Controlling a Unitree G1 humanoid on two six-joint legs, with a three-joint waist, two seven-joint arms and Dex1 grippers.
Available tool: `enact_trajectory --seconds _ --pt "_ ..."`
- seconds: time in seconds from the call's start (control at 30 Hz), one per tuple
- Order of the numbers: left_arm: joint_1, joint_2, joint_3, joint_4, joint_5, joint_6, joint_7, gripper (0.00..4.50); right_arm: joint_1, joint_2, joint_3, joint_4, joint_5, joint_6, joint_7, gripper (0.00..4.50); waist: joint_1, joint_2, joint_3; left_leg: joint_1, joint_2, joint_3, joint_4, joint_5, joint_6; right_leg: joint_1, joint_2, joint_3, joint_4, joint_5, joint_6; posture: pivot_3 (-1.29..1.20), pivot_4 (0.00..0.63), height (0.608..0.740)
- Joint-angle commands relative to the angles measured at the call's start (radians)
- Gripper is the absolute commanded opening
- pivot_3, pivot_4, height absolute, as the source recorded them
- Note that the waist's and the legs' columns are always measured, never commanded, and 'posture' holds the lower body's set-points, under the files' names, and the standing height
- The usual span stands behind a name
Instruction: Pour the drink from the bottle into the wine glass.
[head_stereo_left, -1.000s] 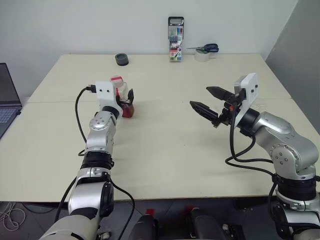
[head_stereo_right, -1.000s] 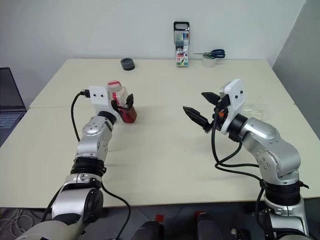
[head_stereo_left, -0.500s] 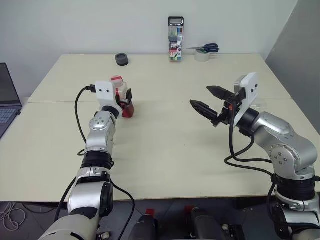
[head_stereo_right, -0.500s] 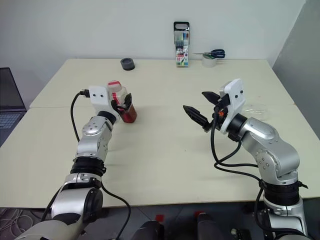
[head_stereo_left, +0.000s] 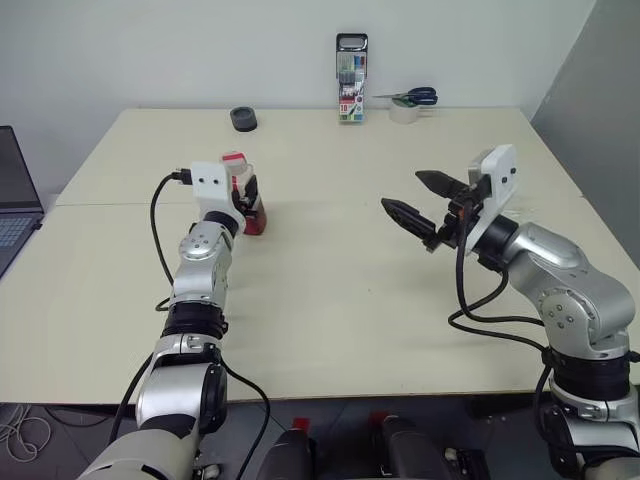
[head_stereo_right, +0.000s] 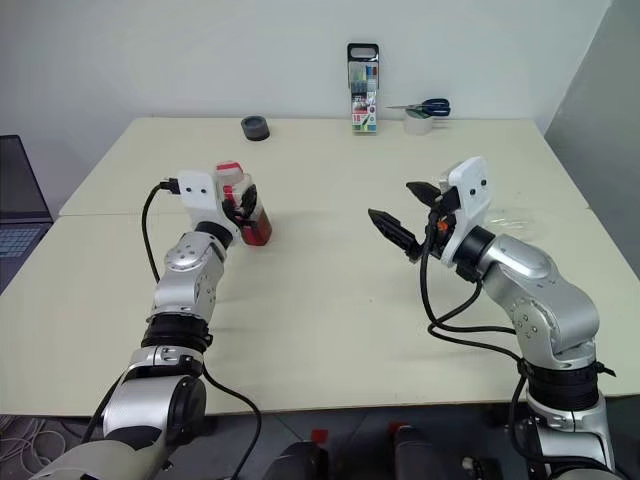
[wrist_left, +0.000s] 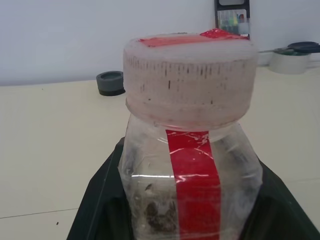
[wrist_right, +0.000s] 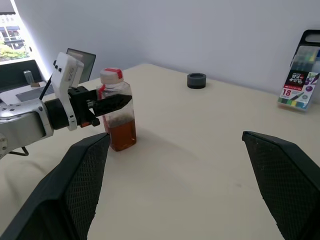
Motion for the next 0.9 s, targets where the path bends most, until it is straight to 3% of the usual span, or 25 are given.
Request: enact_trajectory --seconds 0.03,0.2,0.37,0.73,0.9 --pt "-0.077 -0.015 -0.069 -0.151 -0.101 0.111 -0.219 1.83 -0.068 0.018 -0.041 -0.003 0.041 0.020 -0.025 4.50 0.001 0.000 0.000 0.000 0.000 0.000 0.000 0.000 0.000 0.000 0.000 0.000 0.000 0.000 0.000 0.00 0.150 0.740" --pt "-0.131 0.054 -0.210 -0.310 -0.204 0.345 -0.585 1.83 -0.125 -0.018 -0.047 0.005 0.094 0.060 0.036 4.50 -0.002 -0.001 0.000 -0.003 -0.002 -0.001 0.001 0.000 0.000 0.000 0.001 -0.002 -0.001 0.000 0.000 0.00 0.150 0.740" --pt "-0.160 0.120 -0.294 -0.403 -0.270 0.435 -0.848 1.83 -0.164 -0.056 -0.082 -0.028 0.203 0.153 0.047 4.50 -0.017 0.000 0.001 0.000 0.000 0.001 -0.002 0.000 0.000 0.000 0.002 0.001 -0.002 0.000 0.000 0.00 0.150 0.740" --pt "-0.220 0.028 -0.302 -0.277 -0.224 0.337 -0.872 1.83 -0.132 -0.017 -0.061 -0.163 0.238 0.251 -0.106 4.50 -0.006 0.000 0.001 -0.001 0.000 0.000 0.000 -0.001 0.002 0.000 0.002 0.000 0.000 0.000 0.000 0.00 0.150 0.740" --pt "-0.221 0.011 -0.301 -0.264 -0.224 0.326 -0.880 1.83 -0.123 0.013 0.027 -0.135 0.100 0.193 -0.189 4.50 -0.007 0.000 0.001 -0.001 0.000 0.000 0.000 -0.001 0.002 -0.001 0.002 0.001 0.000 0.000 0.000 0.00 0.150 0.740"
